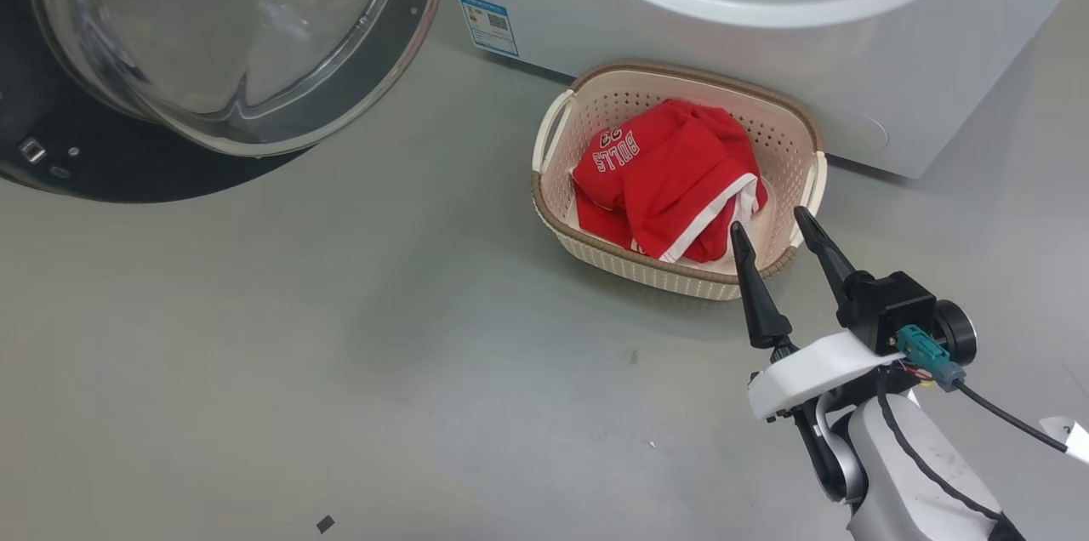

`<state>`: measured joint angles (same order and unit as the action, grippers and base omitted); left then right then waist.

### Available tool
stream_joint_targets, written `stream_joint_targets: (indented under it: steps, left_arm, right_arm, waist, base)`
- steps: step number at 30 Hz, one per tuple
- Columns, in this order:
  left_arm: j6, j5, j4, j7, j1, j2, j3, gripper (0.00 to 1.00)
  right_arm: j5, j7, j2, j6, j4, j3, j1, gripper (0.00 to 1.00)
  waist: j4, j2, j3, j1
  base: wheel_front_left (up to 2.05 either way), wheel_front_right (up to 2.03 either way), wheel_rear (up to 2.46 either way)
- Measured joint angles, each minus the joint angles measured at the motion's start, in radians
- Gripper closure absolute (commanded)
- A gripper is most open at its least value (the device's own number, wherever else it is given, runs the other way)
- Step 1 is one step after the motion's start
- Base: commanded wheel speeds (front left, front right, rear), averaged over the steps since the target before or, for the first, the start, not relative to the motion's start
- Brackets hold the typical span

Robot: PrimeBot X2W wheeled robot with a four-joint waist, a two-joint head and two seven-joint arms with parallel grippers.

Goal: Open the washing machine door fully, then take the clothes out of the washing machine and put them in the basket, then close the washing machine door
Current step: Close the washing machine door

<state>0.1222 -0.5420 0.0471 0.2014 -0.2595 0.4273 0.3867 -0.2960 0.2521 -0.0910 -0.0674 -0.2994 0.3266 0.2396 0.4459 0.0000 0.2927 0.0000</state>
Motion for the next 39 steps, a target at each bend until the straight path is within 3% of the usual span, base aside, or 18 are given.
stream_joint_targets:
  steps: [8, 13, 17, 22, 31, 39]
  left_arm:
    - [0.002, -0.169, 0.148, -0.093, -0.105, 0.138, 0.149, 1.00]
    - [0.002, -0.251, 0.269, -0.143, -0.160, 0.179, 0.206, 1.00]
    - [0.002, -0.338, 0.352, -0.197, -0.226, 0.188, 0.232, 1.00]
    - [-0.002, -0.510, 0.477, -0.286, -0.345, 0.150, 0.290, 1.00]
    - [-0.119, -0.738, 0.684, -0.441, -0.514, 0.136, 0.438, 1.00]
    - [-0.197, -0.796, 0.774, -0.523, -0.584, 0.168, 0.478, 1.00]
  right_arm:
    - [0.010, 0.000, -0.006, 0.009, 0.014, -0.001, 0.022, 0.00]
    - [0.016, 0.000, -0.007, 0.010, 0.020, -0.003, 0.040, 0.00]
    - [0.016, 0.000, -0.007, 0.010, 0.023, -0.004, 0.051, 0.00]
    - [0.017, 0.000, -0.007, 0.014, 0.023, -0.002, 0.061, 0.00]
    - [0.026, 0.000, -0.005, 0.014, 0.020, 0.011, 0.066, 0.00]
    - [0.027, 0.000, -0.002, 0.014, 0.021, 0.020, 0.081, 0.00]
  waist:
    - [-0.063, 0.0000, 0.046, 0.0000]
    - [-0.097, 0.0000, 0.082, 0.0000]
    - [-0.123, 0.0000, 0.105, 0.0000]
    - [-0.147, 0.0000, 0.127, 0.0001]
    - [-0.178, 0.0000, 0.140, 0.0000]
    - [-0.191, 0.0000, 0.142, 0.0000]
  base:
    - [0.00, 0.00, 0.00]
    - [0.00, 0.00, 0.00]
    - [0.00, 0.00, 0.00]
    - [0.00, 0.00, 0.00]
    - [0.00, 0.00, 0.00]
    - [0.00, 0.00, 0.00]
